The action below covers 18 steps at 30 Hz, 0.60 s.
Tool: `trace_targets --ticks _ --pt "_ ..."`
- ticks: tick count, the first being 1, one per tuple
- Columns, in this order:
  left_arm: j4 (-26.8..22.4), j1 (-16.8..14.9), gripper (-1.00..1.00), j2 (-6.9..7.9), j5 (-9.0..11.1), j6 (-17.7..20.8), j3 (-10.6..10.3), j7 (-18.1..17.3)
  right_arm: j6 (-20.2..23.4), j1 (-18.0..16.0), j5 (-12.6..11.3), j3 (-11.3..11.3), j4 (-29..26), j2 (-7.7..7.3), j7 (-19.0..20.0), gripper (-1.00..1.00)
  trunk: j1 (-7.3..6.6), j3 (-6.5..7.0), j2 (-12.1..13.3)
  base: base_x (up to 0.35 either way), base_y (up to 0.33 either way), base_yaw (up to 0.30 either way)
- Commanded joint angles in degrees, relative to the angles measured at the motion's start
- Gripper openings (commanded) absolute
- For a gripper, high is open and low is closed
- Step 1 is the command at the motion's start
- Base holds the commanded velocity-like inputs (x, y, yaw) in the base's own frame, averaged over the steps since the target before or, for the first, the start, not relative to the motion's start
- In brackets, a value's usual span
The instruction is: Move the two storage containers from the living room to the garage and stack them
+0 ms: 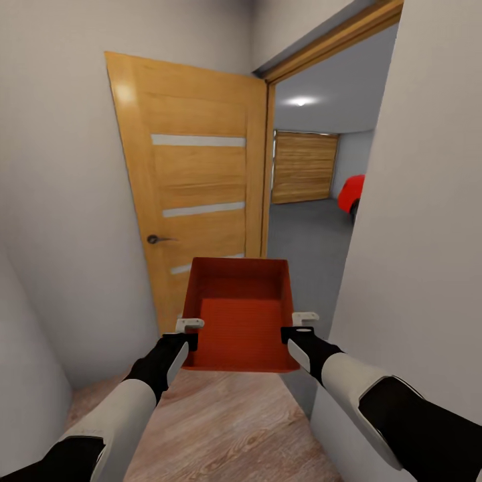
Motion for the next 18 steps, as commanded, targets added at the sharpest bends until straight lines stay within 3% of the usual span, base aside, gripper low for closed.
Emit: trace_targets --ticks 1,9,18 --pt "0.11 0.00 -1.00 0.01 1.61 0.15 -0.09 0.14 -0.06 -0.03 1.33 2.47 -0.21 -0.18 -0.37 -1.00 0.04 -0.02 -0.05 0.166 0.273 -0.014" --pt "0.11 0.00 -1.00 0.02 1.61 0.08 -0.09 0.12 -0.06 -0.05 1.33 2.46 -0.22 -0.18 -0.37 -1.00 0.04 -0.02 -0.05 0.155 0.242 -0.003" --pt "0.09 0.00 -1.00 0.03 1.61 0.08 -0.09 0.14 -0.06 -0.02 1.33 2.47 -0.21 -0.17 -0.37 -1.00 0.04 -0.02 -0.05 0.016 0.022 -0.184"
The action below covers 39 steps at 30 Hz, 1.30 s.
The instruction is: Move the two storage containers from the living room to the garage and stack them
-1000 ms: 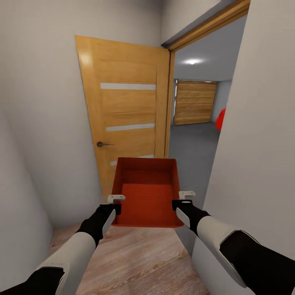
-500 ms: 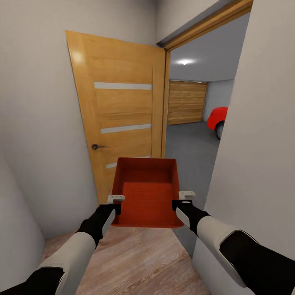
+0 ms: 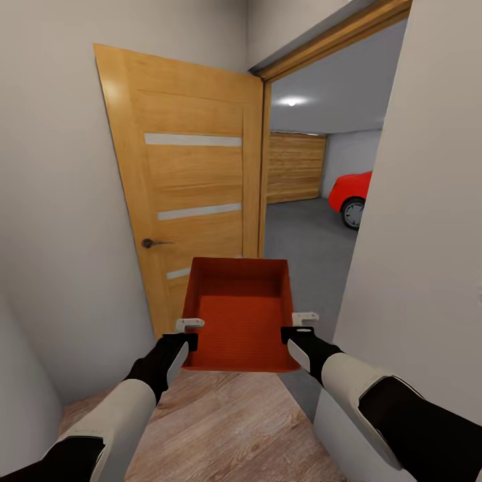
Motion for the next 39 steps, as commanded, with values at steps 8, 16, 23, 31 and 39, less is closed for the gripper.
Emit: trace_targets --ticks 8,16,23,31,39 --pt "0.10 0.01 -1.00 0.04 1.62 0.17 -0.07 0.15 0.06 -0.02 1.35 2.46 -0.22 -0.10 -0.34 -1.00 0.02 -0.02 -0.05 0.001 0.000 -0.241" --pt "0.11 0.01 -1.00 0.04 1.62 0.26 -0.08 0.07 0.06 -0.05 1.35 2.44 -0.23 -0.10 -0.34 -1.00 0.02 -0.02 -0.05 0.129 0.185 -0.063" --pt "0.11 0.01 -1.00 0.04 1.62 0.26 -0.08 0.06 0.06 -0.06 1.35 2.45 -0.23 -0.16 -0.34 -1.00 0.02 -0.02 -0.05 0.178 0.259 -0.003" --pt "0.11 0.01 -1.00 0.04 1.62 0.24 -0.07 0.06 0.06 -0.03 1.35 2.45 -0.23 -0.11 -0.36 -1.00 0.02 -0.02 -0.05 0.050 0.062 -0.171" --pt "0.11 0.01 -1.00 0.04 1.62 0.25 -0.06 0.06 0.06 -0.04 1.35 2.46 -0.21 -0.10 -0.34 -1.00 0.02 -0.02 -0.05 0.001 0.001 -0.244"
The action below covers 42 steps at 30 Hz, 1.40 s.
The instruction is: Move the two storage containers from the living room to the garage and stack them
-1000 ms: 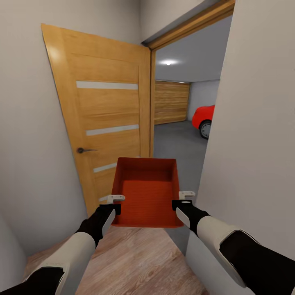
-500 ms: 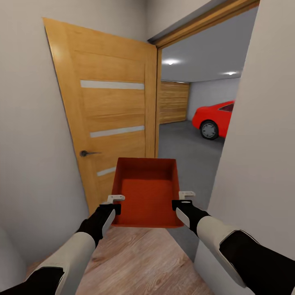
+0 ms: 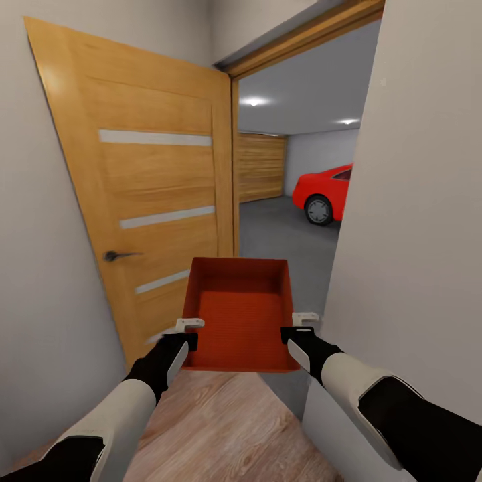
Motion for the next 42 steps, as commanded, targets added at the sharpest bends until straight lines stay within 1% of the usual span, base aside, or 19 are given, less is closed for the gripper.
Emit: trace_targets --ticks 1,7,16,42 --pt "0.09 0.01 -1.00 0.02 1.70 0.14 -0.14 0.15 -0.07 -0.04 1.30 2.51 -0.23 -0.11 -0.33 -1.00 0.02 -0.02 -0.05 0.000 0.000 -0.235" --pt "0.09 0.01 -1.00 0.02 1.70 0.16 -0.15 0.15 -0.07 -0.03 1.30 2.51 -0.21 -0.11 -0.33 -1.00 0.02 -0.02 -0.05 0.025 0.022 -0.091" --pt "0.09 0.01 -1.00 0.02 1.70 0.15 -0.15 0.15 -0.07 -0.01 1.30 2.51 -0.20 -0.11 -0.33 -1.00 0.02 -0.02 -0.05 0.146 0.178 -0.004" --pt "0.01 0.01 -1.00 0.02 1.70 0.09 -0.15 0.24 -0.07 -0.03 1.30 2.49 -0.22 -0.13 -0.33 -1.00 0.02 -0.02 -0.05 0.004 0.003 0.000"
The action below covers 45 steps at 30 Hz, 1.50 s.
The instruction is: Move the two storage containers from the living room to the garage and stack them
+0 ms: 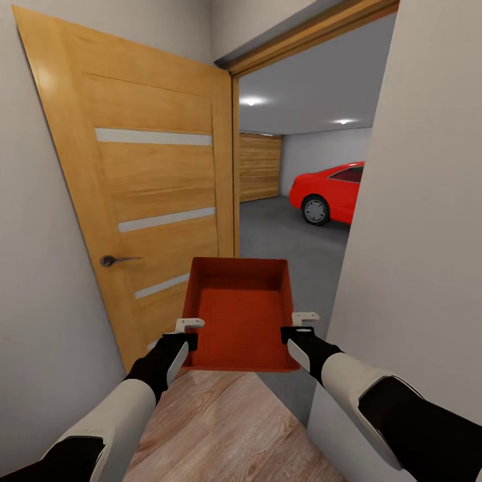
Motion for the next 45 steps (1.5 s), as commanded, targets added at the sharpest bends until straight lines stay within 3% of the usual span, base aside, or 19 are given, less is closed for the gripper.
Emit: trace_targets --ticks 1,21,33,45 --pt "0.10 0.00 -1.00 0.02 1.61 0.15 -0.05 0.16 0.11 -0.02 1.37 2.42 -0.24 -0.13 -0.36 -1.00 0.02 -0.02 -0.05 0.000 0.000 0.000" --pt "0.10 0.00 -1.00 0.02 1.61 0.20 -0.07 0.21 0.11 -0.02 1.37 2.40 -0.21 -0.16 -0.36 -1.00 0.02 -0.02 -0.05 0.000 0.000 -0.002" --pt "0.12 0.00 -1.00 -0.04 1.61 0.23 -0.07 0.26 0.11 -0.03 1.35 2.43 -0.17 -0.11 -0.36 -1.00 0.02 -0.02 -0.05 0.000 0.000 -0.205" --pt "0.19 0.00 -1.00 0.02 1.61 0.23 -0.07 0.08 0.11 -0.02 1.41 2.45 -0.18 -0.11 -0.36 -1.00 0.02 -0.02 -0.05 0.152 0.202 -0.041"
